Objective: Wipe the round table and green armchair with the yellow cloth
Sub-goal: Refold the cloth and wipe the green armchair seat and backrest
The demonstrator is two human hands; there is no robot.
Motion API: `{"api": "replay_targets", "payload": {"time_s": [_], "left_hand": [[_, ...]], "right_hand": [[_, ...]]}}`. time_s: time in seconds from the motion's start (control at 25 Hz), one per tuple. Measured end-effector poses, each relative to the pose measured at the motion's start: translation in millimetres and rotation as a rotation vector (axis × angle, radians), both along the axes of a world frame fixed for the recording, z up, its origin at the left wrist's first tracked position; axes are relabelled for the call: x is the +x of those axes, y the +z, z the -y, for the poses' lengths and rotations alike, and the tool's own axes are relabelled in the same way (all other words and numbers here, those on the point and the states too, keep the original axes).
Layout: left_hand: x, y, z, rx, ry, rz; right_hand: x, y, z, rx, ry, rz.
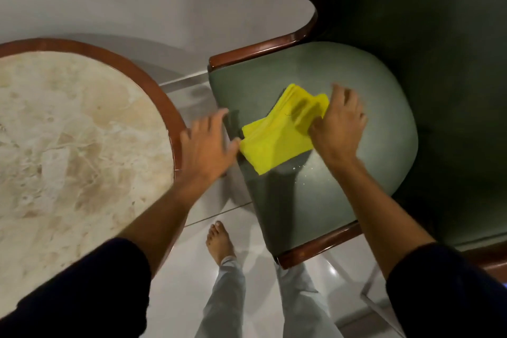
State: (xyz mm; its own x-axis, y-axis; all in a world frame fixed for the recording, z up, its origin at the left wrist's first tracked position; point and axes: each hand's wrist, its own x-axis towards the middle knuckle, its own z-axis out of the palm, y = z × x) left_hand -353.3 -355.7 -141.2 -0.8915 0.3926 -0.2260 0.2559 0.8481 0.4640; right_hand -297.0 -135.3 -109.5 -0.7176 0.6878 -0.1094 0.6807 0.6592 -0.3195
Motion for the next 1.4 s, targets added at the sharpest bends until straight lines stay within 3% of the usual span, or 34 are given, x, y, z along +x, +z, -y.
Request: {"api": "replay_targets", "payload": {"time_s": [0.08, 0.16, 0.24, 0.4, 0.52, 0.64, 0.72, 0.88, 1.04, 1.08, 1.2, 1.24, 1.32, 1.4], "left_hand": [[-30.6, -15.9, 27.1, -0.18, -0.033, -0.229], [-48.2, -37.2, 55.9, -0.31, 0.069, -0.248], [-47.2, -56.4, 69.9, -0.32, 0.216, -0.219], [-45.7, -70.7, 73.0, -0.305, 0.265, -0.277], [-48.9, -68.0, 75.6, -0.278, 0.294, -0.264], [-44.9, -64.4, 72.7, -0.294, 0.285, -0.268], [-47.0, -59.4, 71.6, -0.28, 0.279, -0.247], [-44.0, -61.2, 71.6, -0.296, 0.278, -0.254], [-45.7, -66.2, 72.8, -0.264, 0.24, -0.251], [-45.1, -66.4, 76.0, -0.27, 0.246, -0.241], [-46.2, -60.8, 74.8, -0.281, 0.198, -0.242], [-46.9, -56.2, 66.3, -0.276, 0.093, -0.269], [-30.9, -55.4, 9.7, -0.181, -0.319, -0.344], [-22.1, -49.8, -27.8, -0.109, -0.521, -0.262]], "right_hand": [[-1.9, -24.8, 32.0, -0.068, -0.028, 0.004], [-14.2, -54.7, 68.8, -0.185, -0.091, 0.094], [-35.9, -76.7, 84.1, -0.15, -0.074, 0.137], [-67.8, -102.4, -4.5, 0.032, 0.007, 0.052], [-49.5, -107.3, -92.6, 0.121, -0.215, 0.076], [-51.7, -107.9, -94.2, 0.108, -0.396, 0.144], [-74.5, -108.2, -40.9, 0.1, -0.231, 0.149], [-83.7, -109.1, 75.9, 0.185, 0.438, 0.139], [9.6, -111.3, 116.0, 0.359, 1.134, 0.372], [43.2, -110.2, 115.8, 0.349, 1.209, 0.371], [106.5, -104.3, 77.0, 0.257, 1.102, 0.203], [107.0, -102.3, 55.6, 0.26, 1.065, 0.147], [105.7, -97.6, 0.8, 0.279, 0.909, 0.128], [71.6, -97.0, -39.6, 0.261, 0.698, 0.094]]}}
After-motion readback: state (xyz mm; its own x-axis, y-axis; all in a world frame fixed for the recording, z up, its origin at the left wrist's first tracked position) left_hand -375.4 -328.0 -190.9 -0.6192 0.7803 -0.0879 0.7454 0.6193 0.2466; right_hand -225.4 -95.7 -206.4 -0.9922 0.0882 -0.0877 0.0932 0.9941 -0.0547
